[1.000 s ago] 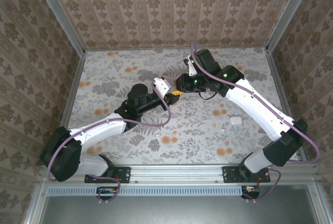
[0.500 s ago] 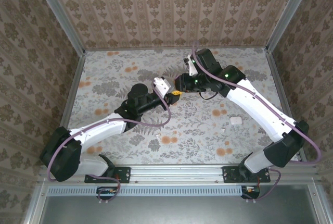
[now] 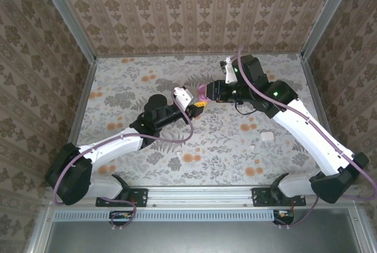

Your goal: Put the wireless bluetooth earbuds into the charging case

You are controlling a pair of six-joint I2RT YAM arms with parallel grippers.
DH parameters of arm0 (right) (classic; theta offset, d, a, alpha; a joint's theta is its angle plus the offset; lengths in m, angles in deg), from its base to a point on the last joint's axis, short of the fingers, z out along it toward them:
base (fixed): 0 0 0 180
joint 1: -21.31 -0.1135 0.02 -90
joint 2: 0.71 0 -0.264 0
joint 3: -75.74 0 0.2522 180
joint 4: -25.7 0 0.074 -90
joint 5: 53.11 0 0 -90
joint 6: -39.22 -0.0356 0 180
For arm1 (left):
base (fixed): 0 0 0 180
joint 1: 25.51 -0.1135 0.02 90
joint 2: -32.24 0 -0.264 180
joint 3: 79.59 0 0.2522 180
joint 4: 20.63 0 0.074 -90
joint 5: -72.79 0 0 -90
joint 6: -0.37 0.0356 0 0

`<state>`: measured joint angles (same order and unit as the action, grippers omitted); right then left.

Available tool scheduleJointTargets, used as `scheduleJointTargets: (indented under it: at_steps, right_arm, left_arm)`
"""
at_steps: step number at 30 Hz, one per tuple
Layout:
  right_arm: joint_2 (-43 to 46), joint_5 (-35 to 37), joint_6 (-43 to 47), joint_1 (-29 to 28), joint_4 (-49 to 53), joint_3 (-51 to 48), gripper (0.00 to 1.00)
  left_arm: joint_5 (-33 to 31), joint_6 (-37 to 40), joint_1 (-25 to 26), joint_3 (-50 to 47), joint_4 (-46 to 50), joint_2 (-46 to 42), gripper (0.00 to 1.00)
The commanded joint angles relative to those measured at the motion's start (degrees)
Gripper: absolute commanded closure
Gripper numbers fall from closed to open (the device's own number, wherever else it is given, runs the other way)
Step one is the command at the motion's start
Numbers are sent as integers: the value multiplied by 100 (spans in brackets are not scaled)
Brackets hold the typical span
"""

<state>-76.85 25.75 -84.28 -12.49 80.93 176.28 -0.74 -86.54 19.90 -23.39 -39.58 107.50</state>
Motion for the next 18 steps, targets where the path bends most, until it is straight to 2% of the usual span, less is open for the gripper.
scheduleJointTargets:
  at_steps: [1, 7, 11, 18]
  right_arm:
    - [206, -74, -157, 131, -297, -183, 74]
    - [427, -144, -77, 635, -313, -210, 70]
    - [404, -790, -254, 1093, -617, -273, 61]
    - [-92, -1654, -782, 1302, -1052, -246, 53]
  left_arm:
    - [57, 64, 50, 211, -175, -174, 67]
    - [142, 64, 56, 236, -28, -295, 67]
    - [210, 27, 56, 244, 35, -402, 67]
    - [437, -68, 61, 394, 145, -510, 67]
